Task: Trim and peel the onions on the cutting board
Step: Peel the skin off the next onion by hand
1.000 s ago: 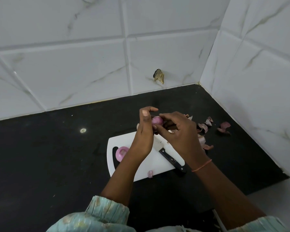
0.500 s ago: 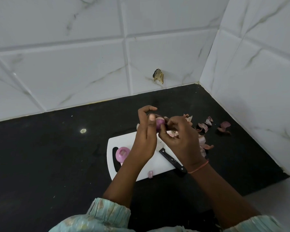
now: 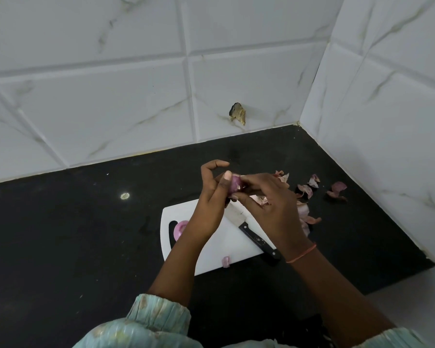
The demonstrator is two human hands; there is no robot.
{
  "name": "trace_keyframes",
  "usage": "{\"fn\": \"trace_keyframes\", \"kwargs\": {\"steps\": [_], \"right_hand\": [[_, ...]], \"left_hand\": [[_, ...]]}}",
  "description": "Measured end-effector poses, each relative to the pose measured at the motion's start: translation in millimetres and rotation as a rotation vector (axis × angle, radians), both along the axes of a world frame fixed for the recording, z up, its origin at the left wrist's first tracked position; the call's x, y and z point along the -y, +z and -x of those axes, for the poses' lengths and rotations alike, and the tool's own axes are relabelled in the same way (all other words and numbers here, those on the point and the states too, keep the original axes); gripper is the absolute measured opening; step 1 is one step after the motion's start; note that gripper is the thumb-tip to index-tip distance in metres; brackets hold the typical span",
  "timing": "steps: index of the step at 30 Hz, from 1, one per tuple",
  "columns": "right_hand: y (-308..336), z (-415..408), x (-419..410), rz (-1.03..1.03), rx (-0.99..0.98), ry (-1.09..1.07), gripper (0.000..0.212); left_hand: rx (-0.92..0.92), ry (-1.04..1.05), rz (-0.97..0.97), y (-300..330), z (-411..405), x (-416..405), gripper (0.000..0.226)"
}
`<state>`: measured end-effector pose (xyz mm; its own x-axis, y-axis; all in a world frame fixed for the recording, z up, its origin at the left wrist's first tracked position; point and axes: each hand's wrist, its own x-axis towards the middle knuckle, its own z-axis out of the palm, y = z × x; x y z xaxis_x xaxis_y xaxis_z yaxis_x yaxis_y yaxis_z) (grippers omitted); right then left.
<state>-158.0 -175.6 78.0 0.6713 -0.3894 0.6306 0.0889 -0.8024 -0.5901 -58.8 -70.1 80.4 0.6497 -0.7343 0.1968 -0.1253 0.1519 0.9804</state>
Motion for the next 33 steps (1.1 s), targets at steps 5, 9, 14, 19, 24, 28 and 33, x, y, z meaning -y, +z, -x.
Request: {"fn": "trace_keyframes", "kwargs": {"steps": [5, 9, 14, 19, 24, 28, 33], "right_hand": [[-2, -4, -1, 0.007, 0.058, -0.052, 0.016], [-2, -4, -3, 0.020, 0.044, -0.081, 0.014], [1, -6, -3, -0.056, 0.029, -0.102, 0.005], [5, -7, -2, -0.227, 0.072, -0.109, 0.008], [3, -4, -3, -0.365, 0.161, -0.096, 0.003], [-1, -2, -3, -0.340, 0.157, -0.084, 0.004], [-1, -6, 0, -0.614, 0.146, -0.131, 0.010]], "left_hand": [[-0.047, 0.031, 0.004, 1, 0, 2, 0.032], [-0.043, 0.039, 0.001, -3, 3, 4, 0.023], [-0.033, 0.017, -0.006, -1, 6, 6, 0.022], [-0.138, 0.027, -0.013, -6, 4, 3, 0.027], [-0.250, 0.054, 0.051, -8, 1, 2, 0.058], [-0.347, 0.049, 0.116, -9, -1, 2, 0.055], [-0.399, -0.030, 0.166, -9, -6, 0, 0.062]]}}
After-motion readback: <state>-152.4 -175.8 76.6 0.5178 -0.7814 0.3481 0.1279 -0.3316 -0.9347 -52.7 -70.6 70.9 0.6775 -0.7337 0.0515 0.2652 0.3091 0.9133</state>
